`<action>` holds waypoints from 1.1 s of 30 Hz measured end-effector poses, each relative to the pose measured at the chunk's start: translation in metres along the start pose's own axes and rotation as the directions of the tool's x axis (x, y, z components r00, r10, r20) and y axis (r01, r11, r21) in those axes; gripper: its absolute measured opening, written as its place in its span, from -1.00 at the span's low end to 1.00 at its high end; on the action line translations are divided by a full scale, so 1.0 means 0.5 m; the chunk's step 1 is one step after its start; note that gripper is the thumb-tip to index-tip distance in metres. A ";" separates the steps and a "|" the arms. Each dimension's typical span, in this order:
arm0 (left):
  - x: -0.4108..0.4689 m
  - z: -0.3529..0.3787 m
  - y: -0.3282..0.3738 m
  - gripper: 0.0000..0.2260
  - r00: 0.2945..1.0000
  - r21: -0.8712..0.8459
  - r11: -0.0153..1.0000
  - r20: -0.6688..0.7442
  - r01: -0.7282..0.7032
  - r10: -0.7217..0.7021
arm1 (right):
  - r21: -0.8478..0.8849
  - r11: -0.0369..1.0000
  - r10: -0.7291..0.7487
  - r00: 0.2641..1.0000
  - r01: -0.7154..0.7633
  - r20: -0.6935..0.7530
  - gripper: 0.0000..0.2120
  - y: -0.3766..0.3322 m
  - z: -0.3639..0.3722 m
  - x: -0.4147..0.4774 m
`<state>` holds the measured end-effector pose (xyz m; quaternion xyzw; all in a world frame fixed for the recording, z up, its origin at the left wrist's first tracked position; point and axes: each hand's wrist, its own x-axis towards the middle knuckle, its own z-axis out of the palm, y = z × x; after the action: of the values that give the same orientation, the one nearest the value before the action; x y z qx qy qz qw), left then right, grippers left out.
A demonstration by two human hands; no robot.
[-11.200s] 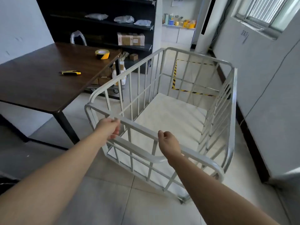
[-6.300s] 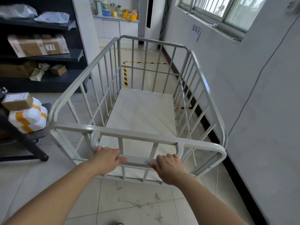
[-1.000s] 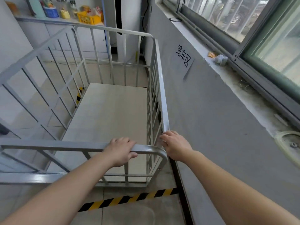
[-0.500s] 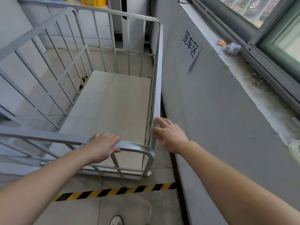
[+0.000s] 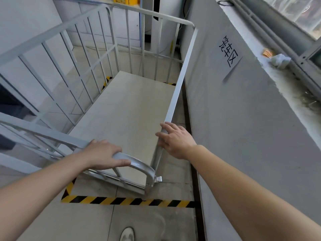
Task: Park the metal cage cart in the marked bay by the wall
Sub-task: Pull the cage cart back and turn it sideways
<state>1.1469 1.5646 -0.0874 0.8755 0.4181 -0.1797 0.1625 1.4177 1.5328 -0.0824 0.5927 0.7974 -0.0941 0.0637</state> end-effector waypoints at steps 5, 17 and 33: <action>-0.001 0.001 -0.008 -0.07 0.992 -0.032 0.992 0.010 0.126 -0.125 | -0.050 0.995 -0.080 0.996 0.082 0.038 -0.53 0.003 -0.013 0.040; -0.028 0.009 -0.020 -0.25 0.960 -0.194 0.940 0.062 0.279 -0.272 | -0.178 0.937 -0.249 0.934 0.299 0.258 -0.44 0.004 -0.043 0.115; -0.053 -0.006 0.011 -0.53 0.933 -0.244 0.901 0.077 0.360 -0.352 | -0.133 0.949 -0.238 0.927 0.285 0.289 -0.51 -0.009 -0.034 0.120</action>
<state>1.1364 1.5448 -0.0719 0.7534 0.5878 -0.1648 0.2443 1.3961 1.5914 -0.0783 0.4548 0.8583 -0.1122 0.2094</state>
